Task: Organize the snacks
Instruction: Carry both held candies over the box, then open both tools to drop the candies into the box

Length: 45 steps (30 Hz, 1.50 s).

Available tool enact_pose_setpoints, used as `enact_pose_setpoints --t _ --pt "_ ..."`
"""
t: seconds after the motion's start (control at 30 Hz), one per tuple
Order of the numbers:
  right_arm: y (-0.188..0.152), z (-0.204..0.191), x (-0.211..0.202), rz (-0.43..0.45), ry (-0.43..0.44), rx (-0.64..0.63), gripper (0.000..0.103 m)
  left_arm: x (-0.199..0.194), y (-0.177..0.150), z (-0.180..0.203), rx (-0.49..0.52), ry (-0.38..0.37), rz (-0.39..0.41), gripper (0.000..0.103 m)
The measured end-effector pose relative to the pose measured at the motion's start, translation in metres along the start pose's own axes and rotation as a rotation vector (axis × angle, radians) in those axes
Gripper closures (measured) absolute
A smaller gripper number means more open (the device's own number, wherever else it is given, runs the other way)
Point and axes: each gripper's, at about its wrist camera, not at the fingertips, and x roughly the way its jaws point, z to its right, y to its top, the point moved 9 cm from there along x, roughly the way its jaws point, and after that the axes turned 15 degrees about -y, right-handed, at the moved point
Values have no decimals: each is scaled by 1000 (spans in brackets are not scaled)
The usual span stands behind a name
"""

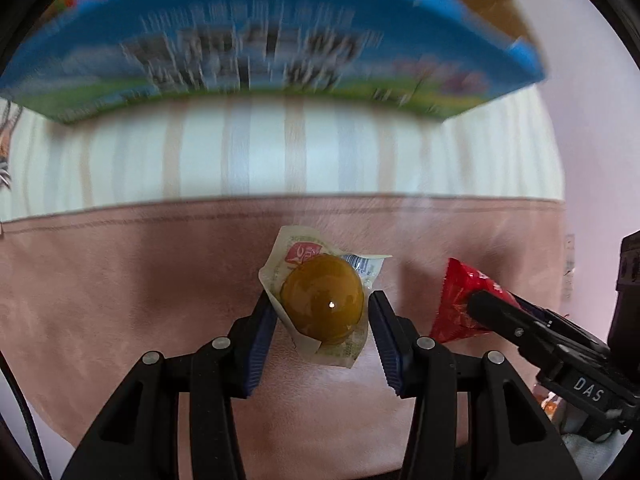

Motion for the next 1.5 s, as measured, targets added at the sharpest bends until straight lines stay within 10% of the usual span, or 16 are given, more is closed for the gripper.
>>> enact_pose_setpoints --t 0.37,0.6,0.97,1.03,1.1,1.5 --pt "66 -68 -120 219 110 -99 52 -130 75 39 75 -108 210 59" --pt "130 -125 -120 294 60 -162 52 -162 145 13 63 -41 277 59" --pt "188 -157 -51 231 -86 -174 48 -144 218 -98 -67 137 178 56" --pt "193 -157 -40 216 -109 -161 27 -138 222 -111 -89 161 154 54" --pt "196 -158 -32 210 -152 -171 4 -135 229 -120 -87 181 163 31" --pt "198 -143 -35 229 -341 -190 2 -117 216 -102 -47 200 180 10"
